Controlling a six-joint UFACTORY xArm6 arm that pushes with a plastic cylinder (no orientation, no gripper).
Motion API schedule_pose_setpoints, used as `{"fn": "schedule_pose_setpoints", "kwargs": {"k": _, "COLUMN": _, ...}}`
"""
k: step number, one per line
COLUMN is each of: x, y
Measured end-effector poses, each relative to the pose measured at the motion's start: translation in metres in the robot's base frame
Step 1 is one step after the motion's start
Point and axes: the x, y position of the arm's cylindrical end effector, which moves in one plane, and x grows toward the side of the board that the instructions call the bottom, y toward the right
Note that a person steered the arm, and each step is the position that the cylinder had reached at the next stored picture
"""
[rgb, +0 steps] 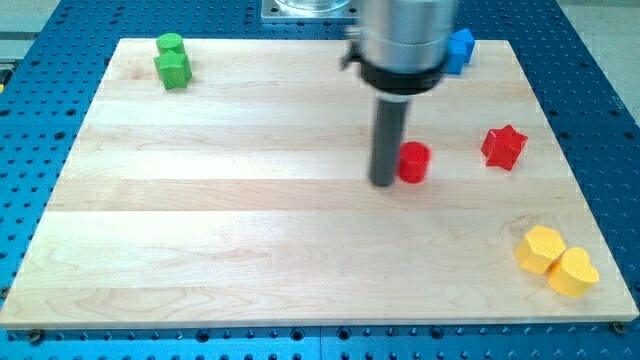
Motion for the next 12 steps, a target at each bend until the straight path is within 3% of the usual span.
{"fn": "schedule_pose_setpoints", "kwargs": {"k": 2, "x": -0.015, "y": 0.080}}
{"fn": "schedule_pose_setpoints", "kwargs": {"k": 5, "x": 0.021, "y": 0.082}}
{"fn": "schedule_pose_setpoints", "kwargs": {"k": 8, "x": 0.050, "y": 0.172}}
{"fn": "schedule_pose_setpoints", "kwargs": {"k": 12, "x": 0.052, "y": 0.217}}
